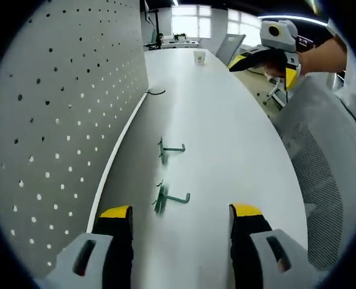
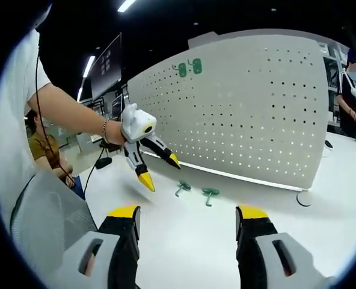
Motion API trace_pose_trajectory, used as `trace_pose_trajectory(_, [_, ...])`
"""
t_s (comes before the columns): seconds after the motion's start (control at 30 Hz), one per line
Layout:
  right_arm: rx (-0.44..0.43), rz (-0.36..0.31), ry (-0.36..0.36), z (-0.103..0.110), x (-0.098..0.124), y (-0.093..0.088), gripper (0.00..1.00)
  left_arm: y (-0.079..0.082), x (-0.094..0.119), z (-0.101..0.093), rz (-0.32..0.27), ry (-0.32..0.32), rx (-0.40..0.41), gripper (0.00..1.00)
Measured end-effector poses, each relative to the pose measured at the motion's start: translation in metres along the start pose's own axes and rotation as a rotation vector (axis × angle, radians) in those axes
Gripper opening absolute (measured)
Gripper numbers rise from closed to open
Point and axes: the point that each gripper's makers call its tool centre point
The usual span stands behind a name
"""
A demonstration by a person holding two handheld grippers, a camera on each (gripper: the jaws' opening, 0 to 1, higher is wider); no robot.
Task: Insert the hook assembly into the mounting plate slot until the hook locks in place.
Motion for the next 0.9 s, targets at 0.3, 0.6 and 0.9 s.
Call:
trace_pose_trajectory(0.3, [0.024,0.028,0.003,0.002,0.001,-0.005,0.63,-0.002,-0.012,-0.001,0.067,-0.048,-0.078,0.68])
trace_pose_trajectory(0.6, [0.034,0.045,0.004,0.005,0.002,-0.007,0.63,-0.008,-0.022,0.000,0.121,-0.097,-0.092,0.68])
trace_pose_trajectory(0.9, [0.040,0.055,-0.005,0.003,0.004,-0.009,0.61,-0.015,-0.029,0.002,0.190,-0.124,-0.131,0.65])
Point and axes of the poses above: the point that each gripper's makers call its tool centre point, and the gripper's own axes: x roughly backward along the fingers, z roughly to its left, y roughly out of its top, and after that the axes turned 4 degrees about y, right-handed
